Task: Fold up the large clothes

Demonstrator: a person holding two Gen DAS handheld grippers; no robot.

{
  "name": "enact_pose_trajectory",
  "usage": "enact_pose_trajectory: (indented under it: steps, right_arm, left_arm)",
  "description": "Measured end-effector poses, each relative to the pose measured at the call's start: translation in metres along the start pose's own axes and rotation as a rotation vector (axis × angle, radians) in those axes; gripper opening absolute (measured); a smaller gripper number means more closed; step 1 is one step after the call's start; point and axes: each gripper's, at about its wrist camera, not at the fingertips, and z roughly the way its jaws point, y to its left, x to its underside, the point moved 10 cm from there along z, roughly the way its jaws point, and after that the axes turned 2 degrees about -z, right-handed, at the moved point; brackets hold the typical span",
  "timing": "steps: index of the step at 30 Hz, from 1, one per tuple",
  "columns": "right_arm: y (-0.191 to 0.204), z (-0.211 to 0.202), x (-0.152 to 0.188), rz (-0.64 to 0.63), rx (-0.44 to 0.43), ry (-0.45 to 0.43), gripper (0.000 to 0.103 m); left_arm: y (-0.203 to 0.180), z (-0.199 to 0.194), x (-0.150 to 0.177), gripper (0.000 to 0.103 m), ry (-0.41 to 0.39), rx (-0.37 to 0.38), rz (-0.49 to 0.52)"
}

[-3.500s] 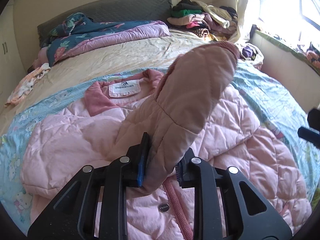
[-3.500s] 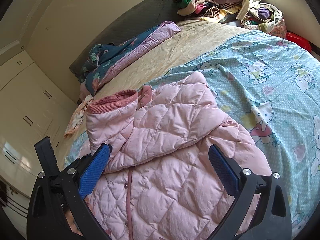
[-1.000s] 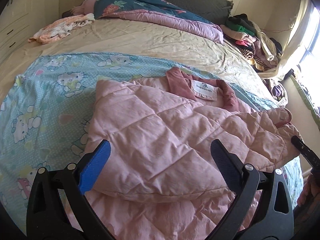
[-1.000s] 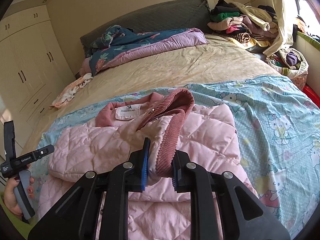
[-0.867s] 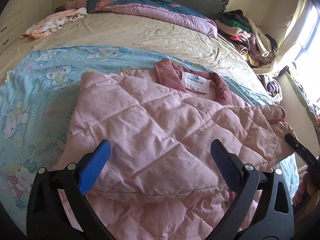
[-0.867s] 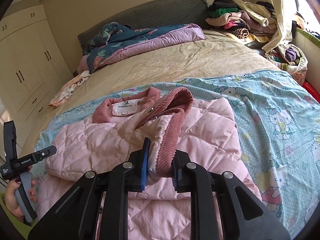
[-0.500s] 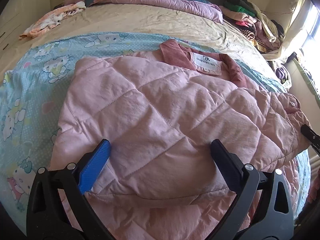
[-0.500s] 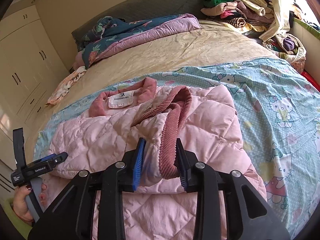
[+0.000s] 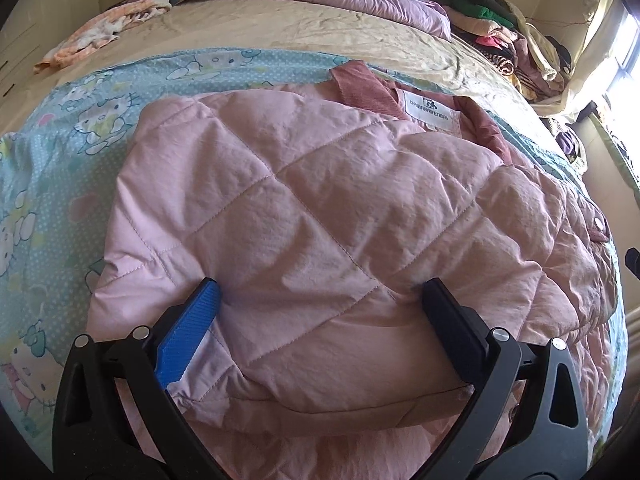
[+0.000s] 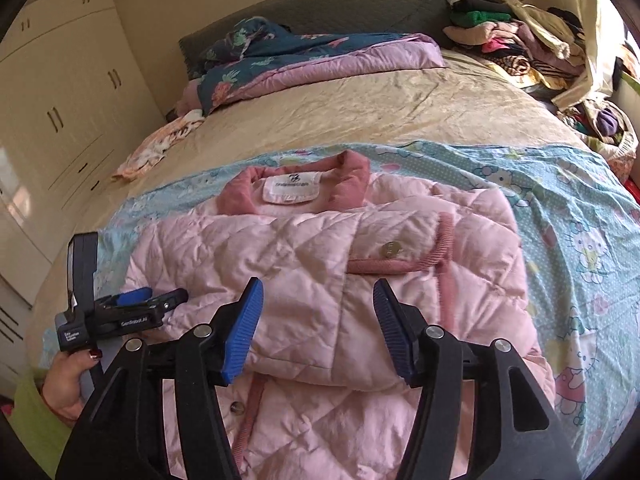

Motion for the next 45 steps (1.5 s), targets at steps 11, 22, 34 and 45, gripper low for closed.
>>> enact_pose_trajectory:
  steps: [11,22,34,45]
  right_arm:
    - [0.007,0.085,0.042,-0.034,0.089,0.192,0.062]
    - [0.012,0.052,0.036,0.083,0.005,0.119,0.082]
    - [0.017,-0.011,0.033,0.118,-0.009,0.024,0.091]
    - [0.024,-0.070,0.019,0.125,-0.029,-0.087,0.099]
  left_arm:
    - [-0.002,-0.008,0.002,0.095,-0.028,-0.001,0.033]
    - [-0.009,-0.042,0.008,0.095,-0.049,0.019,0.019]
    - [-0.013,-0.087,0.009,0.095,-0.087,0.068,-0.017]
    - [-0.019,-0.124,0.014,0.095,-0.134,0.077,-0.012]
